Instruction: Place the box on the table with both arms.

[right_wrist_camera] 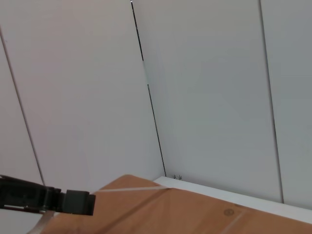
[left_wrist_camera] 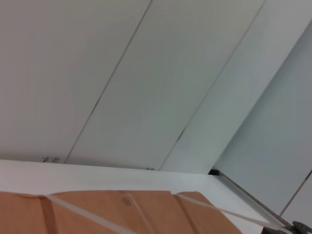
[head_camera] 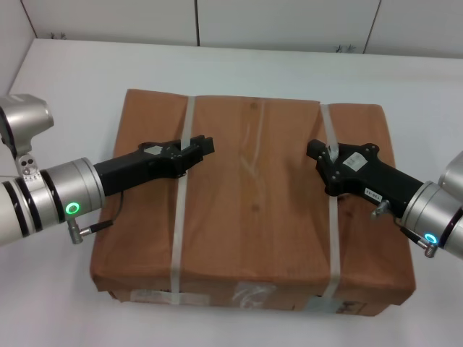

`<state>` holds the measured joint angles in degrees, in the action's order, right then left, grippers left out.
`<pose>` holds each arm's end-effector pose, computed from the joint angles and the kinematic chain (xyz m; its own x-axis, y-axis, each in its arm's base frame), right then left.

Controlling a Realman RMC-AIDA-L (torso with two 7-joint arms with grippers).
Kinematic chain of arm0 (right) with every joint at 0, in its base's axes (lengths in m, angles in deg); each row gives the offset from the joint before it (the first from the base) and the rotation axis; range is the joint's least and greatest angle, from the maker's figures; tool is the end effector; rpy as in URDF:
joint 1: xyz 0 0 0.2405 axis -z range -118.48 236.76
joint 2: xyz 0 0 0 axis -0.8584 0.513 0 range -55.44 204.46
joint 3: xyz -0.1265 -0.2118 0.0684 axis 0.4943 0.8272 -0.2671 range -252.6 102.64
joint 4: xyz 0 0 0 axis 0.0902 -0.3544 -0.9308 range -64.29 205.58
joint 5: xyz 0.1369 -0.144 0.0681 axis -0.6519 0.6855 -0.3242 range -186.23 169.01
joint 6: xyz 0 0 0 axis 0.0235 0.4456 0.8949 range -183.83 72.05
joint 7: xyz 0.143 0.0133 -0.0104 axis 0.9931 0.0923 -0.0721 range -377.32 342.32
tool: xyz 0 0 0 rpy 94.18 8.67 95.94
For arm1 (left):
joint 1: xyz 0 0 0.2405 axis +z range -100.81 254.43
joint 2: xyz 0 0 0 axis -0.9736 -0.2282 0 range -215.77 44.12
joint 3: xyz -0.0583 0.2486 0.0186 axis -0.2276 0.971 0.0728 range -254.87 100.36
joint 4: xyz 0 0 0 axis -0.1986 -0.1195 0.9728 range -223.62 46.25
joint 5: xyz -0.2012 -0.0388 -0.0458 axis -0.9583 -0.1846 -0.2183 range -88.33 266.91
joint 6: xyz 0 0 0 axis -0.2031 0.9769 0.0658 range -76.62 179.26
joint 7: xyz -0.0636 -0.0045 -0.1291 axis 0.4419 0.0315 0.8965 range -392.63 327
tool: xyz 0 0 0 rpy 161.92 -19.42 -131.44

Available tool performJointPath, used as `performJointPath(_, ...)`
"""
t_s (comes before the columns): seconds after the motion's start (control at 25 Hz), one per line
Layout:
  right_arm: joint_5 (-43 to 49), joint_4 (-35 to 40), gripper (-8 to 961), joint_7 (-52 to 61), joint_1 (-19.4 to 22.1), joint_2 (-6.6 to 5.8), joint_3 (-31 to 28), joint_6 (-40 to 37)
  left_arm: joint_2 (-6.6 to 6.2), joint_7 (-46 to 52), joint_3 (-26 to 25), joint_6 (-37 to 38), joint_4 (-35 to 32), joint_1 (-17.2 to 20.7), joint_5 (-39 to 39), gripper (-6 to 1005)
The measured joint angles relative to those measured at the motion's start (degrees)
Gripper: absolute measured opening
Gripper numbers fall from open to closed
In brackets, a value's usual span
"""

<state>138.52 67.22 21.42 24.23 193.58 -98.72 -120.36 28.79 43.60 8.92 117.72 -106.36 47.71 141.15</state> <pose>0.2734 0.3309 -0.0880 0.6973 -0.2559 -0.6696 -0.6154 -0.6928 -0.3760 -0.2721 0.3407 -0.0466 0.4841 0.5108 0.7105 0.7659 -0.6400 -0.0618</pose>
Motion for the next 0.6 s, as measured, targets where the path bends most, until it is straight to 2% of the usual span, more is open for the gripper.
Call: performJointPath(0.6, 0.0, -0.01, 21, -0.47, -0.39, 0.01, -0.69, -0.06, 0.03, -0.78, -1.61, 0.07, 0.0, 0.64, -0.03, 182)
